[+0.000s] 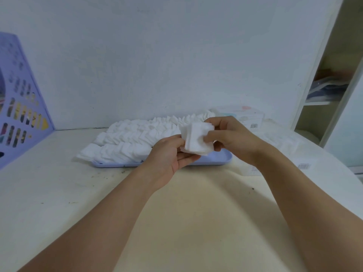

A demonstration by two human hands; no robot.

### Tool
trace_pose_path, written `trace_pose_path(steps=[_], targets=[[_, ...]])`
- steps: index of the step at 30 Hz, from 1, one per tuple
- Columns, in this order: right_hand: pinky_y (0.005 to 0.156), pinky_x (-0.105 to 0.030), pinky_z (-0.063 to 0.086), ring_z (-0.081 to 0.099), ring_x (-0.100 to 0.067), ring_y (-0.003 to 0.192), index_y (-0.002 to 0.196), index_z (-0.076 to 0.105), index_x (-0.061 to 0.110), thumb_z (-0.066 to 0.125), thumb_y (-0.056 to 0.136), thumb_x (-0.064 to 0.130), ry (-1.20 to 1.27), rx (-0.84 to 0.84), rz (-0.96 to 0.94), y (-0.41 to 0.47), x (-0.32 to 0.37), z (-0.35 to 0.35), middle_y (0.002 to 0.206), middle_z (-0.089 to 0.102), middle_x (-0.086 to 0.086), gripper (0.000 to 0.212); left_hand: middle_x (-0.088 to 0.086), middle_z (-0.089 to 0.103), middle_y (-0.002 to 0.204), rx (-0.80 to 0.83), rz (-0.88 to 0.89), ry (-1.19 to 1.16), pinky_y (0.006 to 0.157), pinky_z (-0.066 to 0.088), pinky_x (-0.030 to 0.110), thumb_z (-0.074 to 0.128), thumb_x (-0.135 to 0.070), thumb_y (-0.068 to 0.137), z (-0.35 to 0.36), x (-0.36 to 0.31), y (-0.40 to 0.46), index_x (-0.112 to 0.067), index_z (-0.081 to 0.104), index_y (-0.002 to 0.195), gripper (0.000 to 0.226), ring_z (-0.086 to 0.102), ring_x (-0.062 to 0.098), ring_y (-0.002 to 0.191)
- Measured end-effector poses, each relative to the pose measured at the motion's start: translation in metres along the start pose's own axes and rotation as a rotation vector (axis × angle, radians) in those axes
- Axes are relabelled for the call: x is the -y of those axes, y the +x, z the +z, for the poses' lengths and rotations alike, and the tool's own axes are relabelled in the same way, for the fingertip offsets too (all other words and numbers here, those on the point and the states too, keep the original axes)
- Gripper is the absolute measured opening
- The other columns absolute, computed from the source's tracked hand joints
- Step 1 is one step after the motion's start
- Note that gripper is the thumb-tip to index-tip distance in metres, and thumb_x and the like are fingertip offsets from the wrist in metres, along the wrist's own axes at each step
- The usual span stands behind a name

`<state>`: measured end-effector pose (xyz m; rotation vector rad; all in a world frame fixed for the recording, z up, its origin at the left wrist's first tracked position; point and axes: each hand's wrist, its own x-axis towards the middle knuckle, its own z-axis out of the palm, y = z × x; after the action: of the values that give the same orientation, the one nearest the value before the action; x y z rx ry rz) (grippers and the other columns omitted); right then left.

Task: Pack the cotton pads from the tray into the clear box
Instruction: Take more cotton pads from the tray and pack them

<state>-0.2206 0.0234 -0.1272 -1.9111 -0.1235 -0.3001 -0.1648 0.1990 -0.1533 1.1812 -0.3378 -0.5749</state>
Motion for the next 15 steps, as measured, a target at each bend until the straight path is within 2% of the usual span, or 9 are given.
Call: trace_pose_path(steps=[5, 10, 13, 15], targets=[[0.053, -0.021, 0.043, 0.053, -0.009, 0.057, 0.088, 0.07, 0.005, 0.059, 0.086, -0.01, -0.076, 0.023, 0.011, -0.0007, -0.0028, -0.0022, 0.066, 0.062, -0.002, 0.019, 0.025, 0.072, 0.113, -0.055, -0.043, -0.082, 0.082, 0.062, 0.042, 0.044, -0.002, 0.1, -0.0004, 0.0, 0.0018, 0.006, 0.06, 0.126, 0.031, 0.072, 0.035, 0.104], [0.054, -0.022, 0.045, 0.055, -0.01, 0.06, 0.093, 0.07, 0.004, 0.058, 0.088, -0.009, -0.079, 0.033, 0.016, 0.0007, -0.005, -0.0022, 0.07, 0.063, -0.004, 0.019, 0.022, 0.072, 0.115, -0.025, -0.028, -0.018, 0.086, 0.062, 0.042, 0.044, -0.006, 0.102, -0.0036, 0.0005, 0.0032, 0.003, 0.059, 0.13, 0.033, 0.072, 0.033, 0.105], [0.055, -0.024, 0.048, 0.057, -0.012, 0.061, 0.102, 0.069, 0.009, 0.062, 0.088, -0.007, -0.129, -0.003, 0.01, 0.0019, -0.0067, -0.001, 0.077, 0.066, -0.006, 0.022, 0.02, 0.073, 0.115, -0.013, -0.012, -0.018, 0.087, 0.061, 0.041, 0.053, -0.021, 0.102, -0.0026, 0.0002, 0.0031, -0.002, 0.061, 0.127, 0.032, 0.073, 0.031, 0.104], [0.057, -0.026, 0.051, 0.059, -0.015, 0.063, 0.109, 0.066, 0.012, 0.067, 0.087, -0.005, -0.155, -0.041, 0.005, 0.0029, -0.0075, 0.0024, 0.081, 0.068, -0.01, 0.028, 0.017, 0.072, 0.119, -0.003, 0.025, 0.048, 0.087, 0.061, 0.038, 0.059, -0.023, 0.1, -0.0021, 0.0019, 0.0033, -0.005, 0.064, 0.125, 0.031, 0.073, 0.028, 0.105]])
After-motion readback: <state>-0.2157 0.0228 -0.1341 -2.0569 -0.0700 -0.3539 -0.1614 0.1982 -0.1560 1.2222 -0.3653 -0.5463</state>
